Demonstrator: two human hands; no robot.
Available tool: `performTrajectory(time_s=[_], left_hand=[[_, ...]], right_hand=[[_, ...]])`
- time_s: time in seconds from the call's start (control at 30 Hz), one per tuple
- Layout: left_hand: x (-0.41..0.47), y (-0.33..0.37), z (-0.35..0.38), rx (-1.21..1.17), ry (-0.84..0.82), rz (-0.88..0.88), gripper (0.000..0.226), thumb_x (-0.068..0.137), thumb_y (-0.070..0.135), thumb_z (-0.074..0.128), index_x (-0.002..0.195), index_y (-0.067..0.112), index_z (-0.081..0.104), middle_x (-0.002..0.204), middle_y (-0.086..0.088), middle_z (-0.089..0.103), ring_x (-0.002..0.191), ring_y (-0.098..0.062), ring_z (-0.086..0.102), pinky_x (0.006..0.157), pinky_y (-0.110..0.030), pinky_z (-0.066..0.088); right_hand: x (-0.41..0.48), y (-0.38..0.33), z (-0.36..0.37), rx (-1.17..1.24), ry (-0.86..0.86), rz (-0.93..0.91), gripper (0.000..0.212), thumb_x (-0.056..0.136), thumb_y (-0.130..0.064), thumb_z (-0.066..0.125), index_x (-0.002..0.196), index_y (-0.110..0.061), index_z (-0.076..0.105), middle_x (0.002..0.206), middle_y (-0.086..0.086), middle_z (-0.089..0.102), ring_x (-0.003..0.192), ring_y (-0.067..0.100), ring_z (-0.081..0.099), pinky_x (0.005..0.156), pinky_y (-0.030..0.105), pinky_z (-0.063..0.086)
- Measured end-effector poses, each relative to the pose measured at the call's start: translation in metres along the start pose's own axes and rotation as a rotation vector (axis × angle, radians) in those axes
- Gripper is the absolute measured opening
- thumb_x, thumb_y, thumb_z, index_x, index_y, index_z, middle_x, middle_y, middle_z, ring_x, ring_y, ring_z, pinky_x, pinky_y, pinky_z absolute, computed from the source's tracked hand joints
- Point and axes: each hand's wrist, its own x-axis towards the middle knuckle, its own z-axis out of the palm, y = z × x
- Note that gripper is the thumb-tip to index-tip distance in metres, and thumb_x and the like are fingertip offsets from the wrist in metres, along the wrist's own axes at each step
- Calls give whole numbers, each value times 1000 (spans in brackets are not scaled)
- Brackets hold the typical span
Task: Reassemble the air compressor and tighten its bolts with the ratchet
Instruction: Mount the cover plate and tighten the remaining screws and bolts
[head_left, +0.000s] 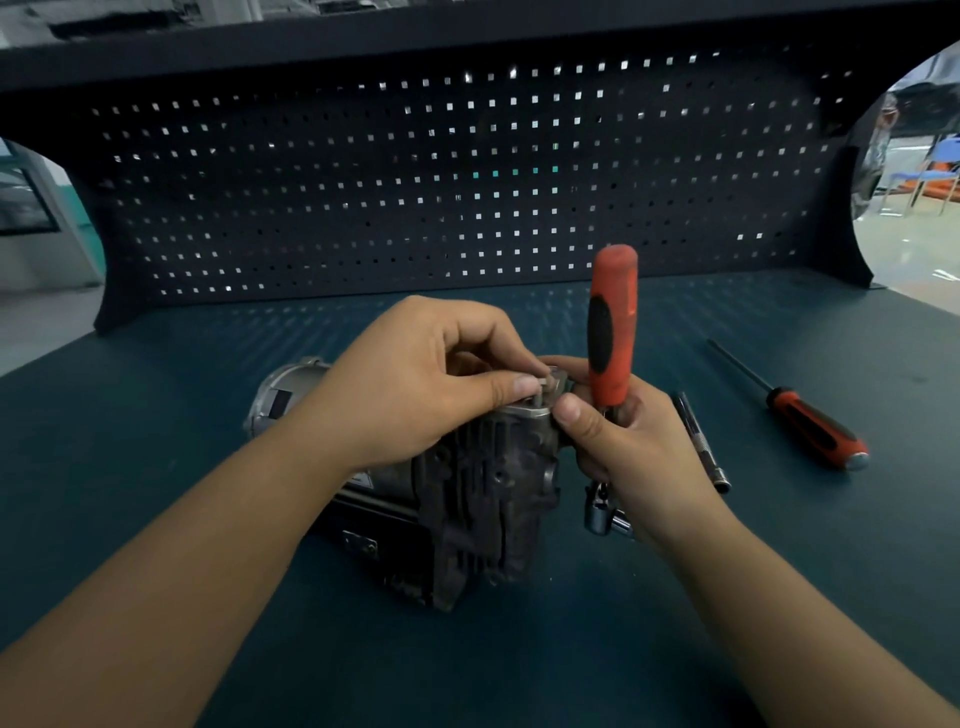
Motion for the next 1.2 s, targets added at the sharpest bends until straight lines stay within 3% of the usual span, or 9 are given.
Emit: performTrajectory(time_s=[0.13,0.23,0.43,0.63,0.73,0.83,0.97,1.07,1.2], left_hand=[[-3,1,0,-61,-13,7,7,76,17,73,77,24,71,86,4,74,84,-8,70,81,-28,56],[-2,1,2,-88,-14,14,5,74,23,75,77,21,71,84,3,74,81,-9,70,77,-24,56],[0,3,6,-125,34,0,21,62,34,71,75,18,69,76,5,74,73,-7,71,69,-18,55],[-2,3,3,-201,-74,-7,16,70,25,68,86,21,66,79,10,74,80,-1,70,71,-9,49],[-1,3,3,-186,-102,-17,17,74,28,65,90,23,65,85,10,75,85,-2,69,78,-13,50],[-1,3,5,-146,-109,-24,19,77,31,60,94,25,65,88,12,74,89,0,68,85,-16,50],[-1,3,3,-112,-120,-26,12,87,20,60,95,24,66,88,13,74,91,3,67,84,-11,47],[-2,3,2,-73,-130,-16,15,90,15,58,97,24,68,89,13,74,94,3,66,86,-13,47],[-2,4,3,-75,-102,-1,13,83,29,61,91,25,71,86,11,74,88,-1,68,82,-15,50]], right_hand=[[1,1,1,-16,19,-13,50,72,-35,67,116,-10,63,62,3,33,43,-1,36,45,7,32],[2,2,1,-29,20,-9,49,71,-37,68,113,-13,64,63,4,32,45,-1,35,46,7,30],[1,2,1,-40,25,-14,49,72,-35,67,116,-12,63,61,0,33,44,-1,38,46,7,33],[0,1,1,14,-22,-54,38,76,-26,65,110,-12,60,54,-17,56,48,-5,54,46,5,39],[0,-1,3,30,-32,-71,54,67,-51,79,106,-18,62,56,-16,55,49,-4,53,47,5,39],[1,0,4,36,-13,-67,61,53,-71,75,97,-28,71,60,-5,40,47,-2,42,47,7,35],[1,1,4,37,-9,-57,61,50,-73,75,94,-31,72,62,0,36,48,-1,38,47,7,34],[0,-2,5,40,-5,-58,69,53,-70,75,101,-22,66,56,-13,46,48,-3,47,47,6,38],[-1,-4,5,38,-18,-73,67,58,-67,73,106,-20,63,55,-17,51,49,-4,51,48,5,39]])
